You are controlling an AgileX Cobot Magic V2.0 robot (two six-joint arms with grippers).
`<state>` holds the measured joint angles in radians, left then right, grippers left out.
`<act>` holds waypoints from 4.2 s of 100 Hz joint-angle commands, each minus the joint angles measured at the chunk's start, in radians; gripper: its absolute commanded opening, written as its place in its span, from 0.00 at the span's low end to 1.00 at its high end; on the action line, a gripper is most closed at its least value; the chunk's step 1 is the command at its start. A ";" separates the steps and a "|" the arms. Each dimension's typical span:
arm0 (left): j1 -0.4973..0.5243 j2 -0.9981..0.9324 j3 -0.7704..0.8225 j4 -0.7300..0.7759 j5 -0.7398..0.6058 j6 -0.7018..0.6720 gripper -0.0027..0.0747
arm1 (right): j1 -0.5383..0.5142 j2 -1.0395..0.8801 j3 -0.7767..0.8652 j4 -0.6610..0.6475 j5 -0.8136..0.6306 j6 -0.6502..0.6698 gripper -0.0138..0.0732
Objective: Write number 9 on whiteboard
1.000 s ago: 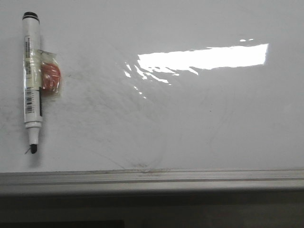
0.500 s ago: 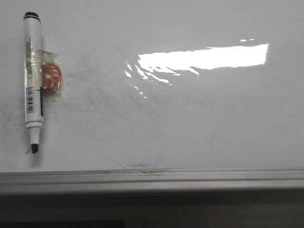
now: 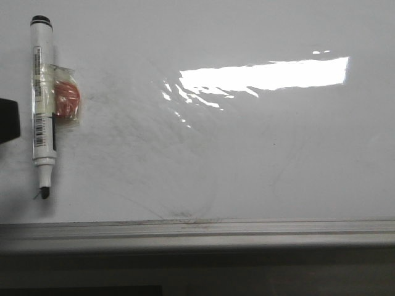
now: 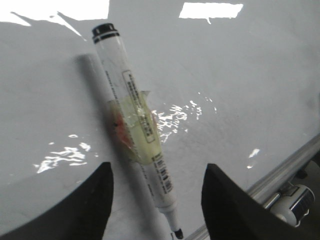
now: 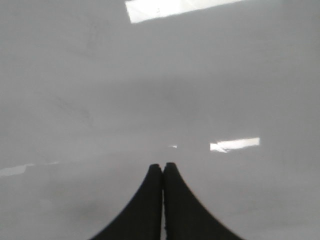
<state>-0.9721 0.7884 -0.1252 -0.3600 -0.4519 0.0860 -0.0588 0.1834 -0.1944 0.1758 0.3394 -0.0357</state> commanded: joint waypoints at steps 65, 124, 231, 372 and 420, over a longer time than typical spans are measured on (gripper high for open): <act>-0.052 0.252 -0.044 -0.109 -0.235 -0.035 0.25 | 0.122 0.033 -0.039 0.005 -0.024 -0.008 0.09; -0.052 0.250 -0.044 0.148 -0.243 -0.033 0.01 | 0.677 0.393 -0.345 0.005 0.100 -0.061 0.37; -0.052 0.250 -0.096 0.474 -0.253 0.011 0.01 | 0.988 0.981 -0.815 0.033 0.190 -0.091 0.09; -0.052 -0.131 -0.075 0.106 -0.123 0.130 0.39 | 0.714 0.967 -0.994 -0.127 0.328 0.003 0.11; -0.052 -0.108 -0.075 0.123 -0.086 0.132 0.39 | 0.715 0.957 -0.875 -0.020 0.406 0.003 0.11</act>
<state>-1.0191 0.6625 -0.1735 -0.2513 -0.4827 0.2176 0.6557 1.1739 -1.0725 0.1997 0.7891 -0.0248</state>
